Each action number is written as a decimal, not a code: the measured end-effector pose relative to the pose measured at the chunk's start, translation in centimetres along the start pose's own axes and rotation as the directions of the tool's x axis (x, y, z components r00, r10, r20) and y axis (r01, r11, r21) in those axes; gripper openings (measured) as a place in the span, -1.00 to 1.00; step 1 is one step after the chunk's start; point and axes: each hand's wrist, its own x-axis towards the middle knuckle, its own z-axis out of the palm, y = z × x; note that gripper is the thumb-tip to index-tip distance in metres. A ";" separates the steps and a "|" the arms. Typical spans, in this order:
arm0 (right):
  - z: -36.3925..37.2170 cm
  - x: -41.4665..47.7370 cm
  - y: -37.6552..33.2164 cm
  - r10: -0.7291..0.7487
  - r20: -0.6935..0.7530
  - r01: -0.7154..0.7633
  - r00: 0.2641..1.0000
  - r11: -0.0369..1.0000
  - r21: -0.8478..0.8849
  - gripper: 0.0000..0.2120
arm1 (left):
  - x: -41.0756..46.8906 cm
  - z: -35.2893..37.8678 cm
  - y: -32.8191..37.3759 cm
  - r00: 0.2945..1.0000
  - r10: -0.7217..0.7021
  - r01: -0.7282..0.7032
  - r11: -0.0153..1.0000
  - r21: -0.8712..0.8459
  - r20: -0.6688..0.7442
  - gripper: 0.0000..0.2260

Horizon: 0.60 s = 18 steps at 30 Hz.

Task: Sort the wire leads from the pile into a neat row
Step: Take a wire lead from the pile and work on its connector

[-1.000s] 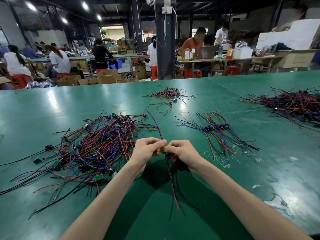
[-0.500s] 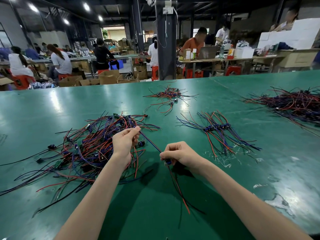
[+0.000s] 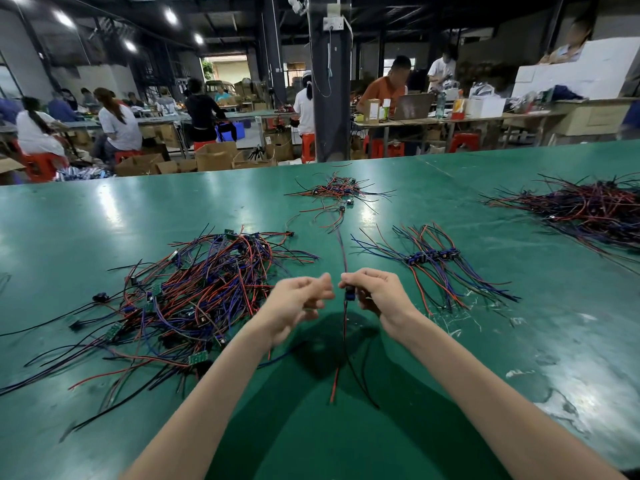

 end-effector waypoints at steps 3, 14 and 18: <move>-0.4 0.3 -0.2 -0.001 -0.045 0.004 0.999 0.998 0.065 -0.72 | -0.6 1.7 -0.9 0.990 0.040 -0.056 0.992 0.111 0.138 -0.89; -0.3 0.4 -0.1 0.203 0.150 -0.214 0.968 0.975 0.061 -0.74 | -0.9 2.5 -1.2 0.993 0.122 -0.122 0.993 -0.008 -0.004 -0.90; -0.3 0.2 0.1 0.305 0.234 -0.326 0.923 0.944 0.058 -0.88 | -0.6 2.2 -1.3 0.998 0.058 -0.060 0.993 -0.104 -0.028 -0.93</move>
